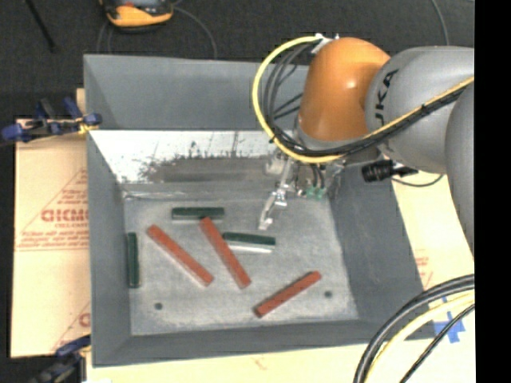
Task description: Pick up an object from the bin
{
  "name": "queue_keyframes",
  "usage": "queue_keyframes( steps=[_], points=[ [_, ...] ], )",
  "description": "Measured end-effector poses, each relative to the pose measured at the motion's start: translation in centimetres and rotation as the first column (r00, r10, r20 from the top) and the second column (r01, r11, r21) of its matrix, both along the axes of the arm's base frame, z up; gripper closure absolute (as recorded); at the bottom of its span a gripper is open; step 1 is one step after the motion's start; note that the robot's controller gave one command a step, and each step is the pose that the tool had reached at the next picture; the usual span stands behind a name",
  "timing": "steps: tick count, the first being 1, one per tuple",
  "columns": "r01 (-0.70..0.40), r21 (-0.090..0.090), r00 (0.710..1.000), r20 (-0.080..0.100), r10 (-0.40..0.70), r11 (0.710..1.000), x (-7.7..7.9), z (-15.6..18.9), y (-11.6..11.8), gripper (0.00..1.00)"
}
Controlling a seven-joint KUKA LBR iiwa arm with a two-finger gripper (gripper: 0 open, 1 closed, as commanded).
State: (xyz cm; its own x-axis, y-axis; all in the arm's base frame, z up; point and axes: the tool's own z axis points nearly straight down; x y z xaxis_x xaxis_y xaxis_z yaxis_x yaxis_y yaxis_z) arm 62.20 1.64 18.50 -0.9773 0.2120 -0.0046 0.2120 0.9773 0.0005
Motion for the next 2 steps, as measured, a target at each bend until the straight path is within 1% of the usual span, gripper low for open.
queue_keyframes(
  steps=[1, 2],
  points=[
    [-0.139, 0.001, 0.99, 0.002, 0.139, 0.99, 0.12, -10.37, -0.05, 1.0],
    [-0.139, -0.003, 0.99, 0.022, 0.139, 0.99, 0.37, -10.57, -0.12, 0.0]
  ],
)
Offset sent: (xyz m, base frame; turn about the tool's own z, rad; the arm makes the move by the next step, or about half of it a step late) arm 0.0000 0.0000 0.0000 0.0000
